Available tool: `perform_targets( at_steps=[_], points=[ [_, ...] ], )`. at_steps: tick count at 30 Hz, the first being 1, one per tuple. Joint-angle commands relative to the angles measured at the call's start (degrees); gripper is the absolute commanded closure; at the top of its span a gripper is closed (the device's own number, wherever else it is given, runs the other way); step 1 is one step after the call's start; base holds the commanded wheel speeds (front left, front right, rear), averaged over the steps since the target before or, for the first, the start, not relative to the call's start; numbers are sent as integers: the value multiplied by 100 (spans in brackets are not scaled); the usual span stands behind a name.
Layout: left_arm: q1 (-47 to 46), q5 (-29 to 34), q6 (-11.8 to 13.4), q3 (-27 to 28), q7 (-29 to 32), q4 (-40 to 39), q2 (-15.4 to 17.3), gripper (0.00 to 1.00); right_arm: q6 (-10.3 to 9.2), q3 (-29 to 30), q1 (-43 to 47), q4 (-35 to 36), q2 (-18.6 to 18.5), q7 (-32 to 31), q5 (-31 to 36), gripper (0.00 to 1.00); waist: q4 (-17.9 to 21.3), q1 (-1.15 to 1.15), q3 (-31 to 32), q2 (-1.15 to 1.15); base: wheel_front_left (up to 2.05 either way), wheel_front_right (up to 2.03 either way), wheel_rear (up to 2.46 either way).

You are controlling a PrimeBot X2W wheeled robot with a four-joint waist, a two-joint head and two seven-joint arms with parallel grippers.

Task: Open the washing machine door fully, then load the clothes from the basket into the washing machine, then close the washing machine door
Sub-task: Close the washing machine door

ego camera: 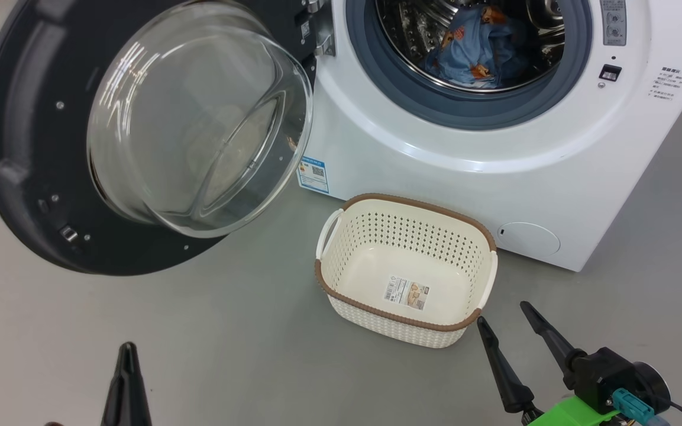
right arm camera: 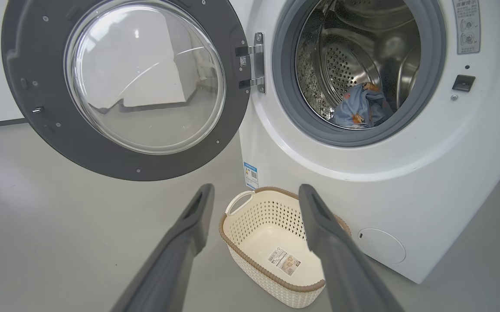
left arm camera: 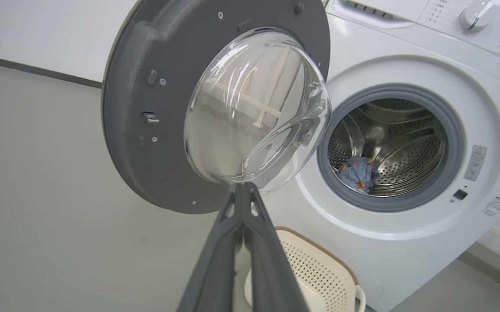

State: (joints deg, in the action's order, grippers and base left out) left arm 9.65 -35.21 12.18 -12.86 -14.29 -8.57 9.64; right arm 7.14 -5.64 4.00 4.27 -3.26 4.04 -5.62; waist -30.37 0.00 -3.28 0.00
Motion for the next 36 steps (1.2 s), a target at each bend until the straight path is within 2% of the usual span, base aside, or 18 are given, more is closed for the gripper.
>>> perform_targets(
  at_steps=[1, 5, 7, 9, 11, 17, 22, 23, 29, 31, 36],
  points=[
    [-165, -392, -296, 336, -71, -257, -151, 100, 35, -161, -194, 155, -31, 4, -10, 0, 1, 0, -7, 0, 0, 0, 0],
    [-106, -1833, -1138, 753, -71, -491, -527, 100, 35, -149, -200, 178, -51, -17, -3, 0, 4, 0, -24, 0, 0, 0, 0],
    [-106, -2836, -1514, 915, -71, -609, -617, 100, 35, -148, -199, 186, -53, -24, -8, 0, 7, 0, -24, 0, 0, 0, 0],
    [-121, -3838, -1740, 1017, -67, -764, -649, 100, 35, -150, -192, 195, -55, -28, -16, 0, 11, 0, -21, 0, 0, 0, 0],
    [-154, -4576, -1851, 1159, -58, -934, -659, 100, 35, -148, -186, 213, -56, -36, -12, 0, 13, 0, -25, 0, 0, 0, 0],
    [-509, -6029, -1955, 1947, 73, -1361, -548, 100, 35, -130, -197, 302, -69, -92, 14, 0, 6, 0, -107, 0, 0, 0, 0],
    [-1163, -6610, -1964, 2897, 215, -1178, -38, 100, 35, -125, -248, 367, -127, -150, 20, 0, -4, 0, -231, 0, 0, 0, 0],
    [-1163, -6610, -1964, 2897, 215, -1178, -38, 100, 35, -125, -248, 367, -127, -150, 20, 0, -4, 0, -231, 0, 0, 0, 0],
    [-2215, -7380, -1962, 3830, 480, -1, 699, 100, 35, -123, -328, 460, -225, -229, 21, 0, -12, 0, -380, 0, 0, 0, 0],
    [-2593, -7604, -1909, 3941, 628, 578, 975, 100, 35, -117, -352, 491, -253, -248, 29, 0, -12, 0, -428, 0, 0, 0, 0],
    [-3443, -7683, -1664, 3866, 971, 2007, 1685, 100, 35, -126, -399, 590, -340, -324, 48, 0, -8, 0, -570, 0, 0, 0, 0]
  ],
)
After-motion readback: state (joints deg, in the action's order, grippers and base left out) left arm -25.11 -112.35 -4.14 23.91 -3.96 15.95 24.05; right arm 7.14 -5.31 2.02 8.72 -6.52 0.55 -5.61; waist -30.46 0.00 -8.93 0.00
